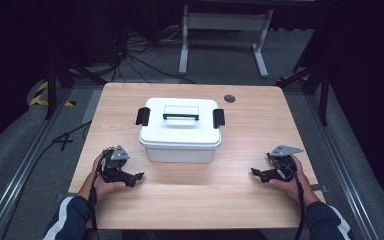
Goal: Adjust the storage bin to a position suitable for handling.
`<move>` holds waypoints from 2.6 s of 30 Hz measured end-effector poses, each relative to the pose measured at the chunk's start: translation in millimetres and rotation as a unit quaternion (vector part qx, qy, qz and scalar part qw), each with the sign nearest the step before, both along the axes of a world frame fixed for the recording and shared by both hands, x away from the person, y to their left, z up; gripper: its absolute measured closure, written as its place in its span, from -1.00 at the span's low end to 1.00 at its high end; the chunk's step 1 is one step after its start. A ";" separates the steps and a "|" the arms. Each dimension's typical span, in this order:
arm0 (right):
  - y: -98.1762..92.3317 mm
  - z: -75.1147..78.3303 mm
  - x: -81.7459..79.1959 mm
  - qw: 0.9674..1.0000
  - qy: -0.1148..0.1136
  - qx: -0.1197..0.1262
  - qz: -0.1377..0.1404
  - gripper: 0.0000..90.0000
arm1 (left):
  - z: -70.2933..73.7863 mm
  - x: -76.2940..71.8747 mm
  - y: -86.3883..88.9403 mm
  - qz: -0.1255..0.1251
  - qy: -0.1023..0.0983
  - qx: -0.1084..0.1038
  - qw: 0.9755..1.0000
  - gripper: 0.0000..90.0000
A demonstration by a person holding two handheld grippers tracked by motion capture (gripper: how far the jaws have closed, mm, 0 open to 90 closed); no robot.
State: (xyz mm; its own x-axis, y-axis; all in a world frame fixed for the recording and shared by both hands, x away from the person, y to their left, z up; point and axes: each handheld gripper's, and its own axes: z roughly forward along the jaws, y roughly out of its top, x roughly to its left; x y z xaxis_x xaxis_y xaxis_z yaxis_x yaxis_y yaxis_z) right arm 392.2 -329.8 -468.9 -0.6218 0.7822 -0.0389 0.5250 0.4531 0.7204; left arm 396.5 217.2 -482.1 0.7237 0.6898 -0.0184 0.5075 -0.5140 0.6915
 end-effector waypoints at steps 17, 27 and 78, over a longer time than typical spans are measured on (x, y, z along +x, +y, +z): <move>-1.3 8.3 -1.7 0.999 0.023 -0.020 0.026 -0.60 | 0.3 0.3 0.7 -0.004 0.001 0.001 1.000 -0.99; 3.0 20.6 -2.6 0.997 0.029 -0.032 0.063 -0.36 | 0.6 0.2 1.6 -0.008 0.002 0.003 1.000 -0.99; 177.2 201.2 70.5 0.945 -0.047 -0.171 0.276 0.03 | 0.3 -5.7 5.2 -0.006 -0.002 0.001 1.000 -0.96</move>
State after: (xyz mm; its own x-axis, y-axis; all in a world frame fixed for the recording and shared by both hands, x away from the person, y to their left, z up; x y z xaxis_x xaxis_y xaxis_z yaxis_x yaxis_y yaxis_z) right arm 462.6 -152.6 -267.7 -0.9128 0.2709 -0.3056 0.0818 0.8545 0.5130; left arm 390.8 222.4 -481.8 0.7316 0.6816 -0.0138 0.4986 -0.5212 0.6926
